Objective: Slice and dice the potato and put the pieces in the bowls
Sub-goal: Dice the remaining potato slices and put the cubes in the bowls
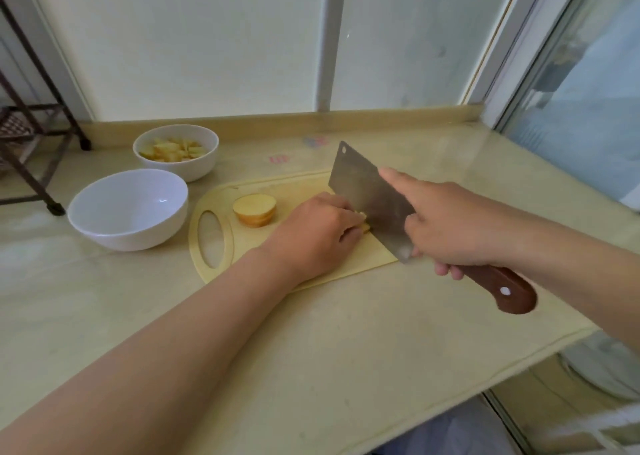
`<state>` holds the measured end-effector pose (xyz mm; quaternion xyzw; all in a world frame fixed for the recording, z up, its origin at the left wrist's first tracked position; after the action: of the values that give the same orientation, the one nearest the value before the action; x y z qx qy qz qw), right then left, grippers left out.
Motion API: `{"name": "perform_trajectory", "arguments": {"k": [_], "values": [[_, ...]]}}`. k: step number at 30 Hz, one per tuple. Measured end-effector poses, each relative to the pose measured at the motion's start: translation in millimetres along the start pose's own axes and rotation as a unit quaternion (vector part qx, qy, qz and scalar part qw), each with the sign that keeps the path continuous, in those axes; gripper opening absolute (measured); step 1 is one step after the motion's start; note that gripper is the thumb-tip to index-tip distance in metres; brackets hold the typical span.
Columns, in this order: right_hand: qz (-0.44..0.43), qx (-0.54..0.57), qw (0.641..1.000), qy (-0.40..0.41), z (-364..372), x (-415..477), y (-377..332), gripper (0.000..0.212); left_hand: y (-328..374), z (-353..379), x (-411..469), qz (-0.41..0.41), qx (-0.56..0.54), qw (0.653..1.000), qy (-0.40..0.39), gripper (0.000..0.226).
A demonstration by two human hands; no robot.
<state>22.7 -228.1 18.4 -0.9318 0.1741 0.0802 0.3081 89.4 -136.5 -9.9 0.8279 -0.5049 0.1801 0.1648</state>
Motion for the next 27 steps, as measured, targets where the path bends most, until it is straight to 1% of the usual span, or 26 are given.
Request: {"name": "perform_trajectory", "arguments": {"k": [3,5,7,9,12,19,27], "values": [[-0.019,-0.004,0.999,0.032,3.5,31.8,-18.0,0.085,1.1,-2.2,-1.6,0.004,-0.005,1.000,0.006,0.029],[-0.031,-0.009,0.999,0.034,3.1,43.7,-30.0,0.088,1.9,-4.6,-4.1,0.004,-0.010,1.000,0.010,0.028],[-0.039,-0.010,0.999,0.030,2.0,46.7,-35.1,0.090,-1.0,-6.5,-6.1,-0.004,-0.010,1.000,0.012,0.022],[-0.037,0.004,0.999,0.035,-0.3,44.0,-31.0,0.090,-1.7,-8.3,-6.9,-0.008,-0.005,1.000,0.014,0.023],[-0.037,0.030,0.998,0.050,-7.6,34.1,-21.1,0.087,-1.8,-10.8,-6.7,-0.007,-0.005,1.000,0.019,0.030],[-0.056,0.023,0.996,0.068,-15.0,7.9,-17.5,0.081,-2.5,-9.6,-7.7,-0.018,0.008,0.999,0.029,0.021],[-0.048,0.031,0.997,0.055,-10.2,2.7,-8.3,0.079,-4.3,-11.7,-9.3,-0.017,-0.018,0.999,0.038,0.021]]}}
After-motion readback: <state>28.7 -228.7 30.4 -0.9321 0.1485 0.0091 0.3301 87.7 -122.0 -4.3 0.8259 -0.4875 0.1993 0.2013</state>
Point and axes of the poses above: each hand's wrist, its own x-axis towards the middle knuckle, its own z-axis out of the palm, y = z × x, the point moved 10 cm from there along x, towards the middle knuckle, and after that the axes turned 13 degrees about x, right-handed, at the moved point
